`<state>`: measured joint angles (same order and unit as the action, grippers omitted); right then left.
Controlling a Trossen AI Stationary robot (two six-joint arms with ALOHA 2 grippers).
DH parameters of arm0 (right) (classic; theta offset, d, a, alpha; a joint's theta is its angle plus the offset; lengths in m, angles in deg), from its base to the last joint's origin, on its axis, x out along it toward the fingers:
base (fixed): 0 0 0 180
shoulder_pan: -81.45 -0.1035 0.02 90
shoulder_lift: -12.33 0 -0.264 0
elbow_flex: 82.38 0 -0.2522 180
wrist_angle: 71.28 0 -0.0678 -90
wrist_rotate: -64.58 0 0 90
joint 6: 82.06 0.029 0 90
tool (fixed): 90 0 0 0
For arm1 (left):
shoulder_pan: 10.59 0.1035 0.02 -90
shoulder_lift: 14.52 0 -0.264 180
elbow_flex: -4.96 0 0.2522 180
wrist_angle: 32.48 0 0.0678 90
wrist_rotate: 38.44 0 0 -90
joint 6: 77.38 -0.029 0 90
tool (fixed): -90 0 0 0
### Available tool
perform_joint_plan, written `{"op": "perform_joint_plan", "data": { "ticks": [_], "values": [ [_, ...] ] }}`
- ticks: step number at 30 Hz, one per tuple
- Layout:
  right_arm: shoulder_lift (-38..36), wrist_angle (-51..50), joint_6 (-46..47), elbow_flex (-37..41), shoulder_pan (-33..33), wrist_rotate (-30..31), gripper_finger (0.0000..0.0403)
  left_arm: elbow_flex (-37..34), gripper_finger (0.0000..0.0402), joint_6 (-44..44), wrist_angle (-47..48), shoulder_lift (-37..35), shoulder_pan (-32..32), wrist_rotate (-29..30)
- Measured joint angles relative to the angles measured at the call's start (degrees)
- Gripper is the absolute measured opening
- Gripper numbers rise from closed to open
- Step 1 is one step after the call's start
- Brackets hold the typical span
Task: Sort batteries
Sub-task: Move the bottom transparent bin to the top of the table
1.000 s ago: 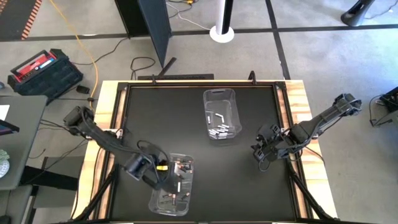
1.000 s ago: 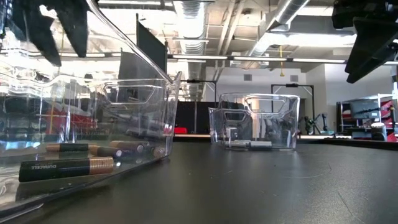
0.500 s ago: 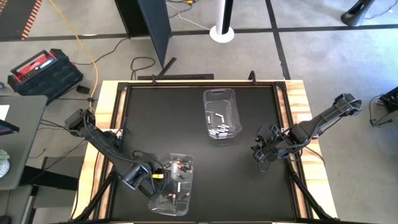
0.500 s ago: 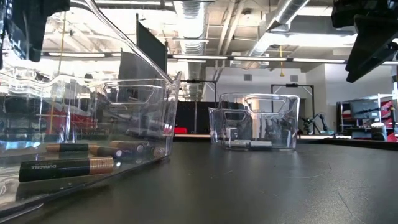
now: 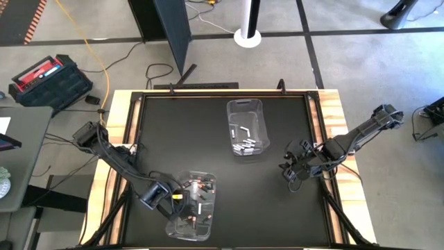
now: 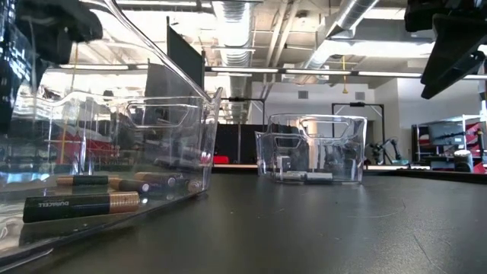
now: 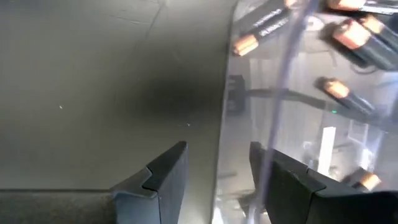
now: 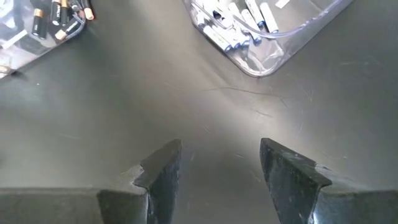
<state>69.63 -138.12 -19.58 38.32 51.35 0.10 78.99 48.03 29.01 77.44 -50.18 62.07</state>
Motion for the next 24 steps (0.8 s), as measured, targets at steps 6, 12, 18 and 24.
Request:
{"op": "perform_joint_plan", "data": {
  "ticks": [6, 12, 18, 24],
  "values": [
    [0.00, -0.01, -0.02, 0.00, 0.00, -0.22, 0.0234, -2.76, 0.0174, 0.42, -4.21, 0.00, 0.06, -1.27],
    [0.00, 0.00, -0.06, 0.00, 0.00, -0.20, 0.0234, -4.99, 0.0154, -0.25, -6.93, 0.00, 0.11, -1.29],
    [0.00, 0.00, -0.09, 0.00, 0.00, -0.20, 0.0234, -5.18, 0.0101, -2.06, -7.31, 0.00, 0.67, -1.38],
    [0.00, 0.00, -0.18, 0.00, 0.00, -0.16, 0.0234, -5.18, 0.0039, -3.78, -8.08, 0.00, 1.77, -1.50]
  ]
}}
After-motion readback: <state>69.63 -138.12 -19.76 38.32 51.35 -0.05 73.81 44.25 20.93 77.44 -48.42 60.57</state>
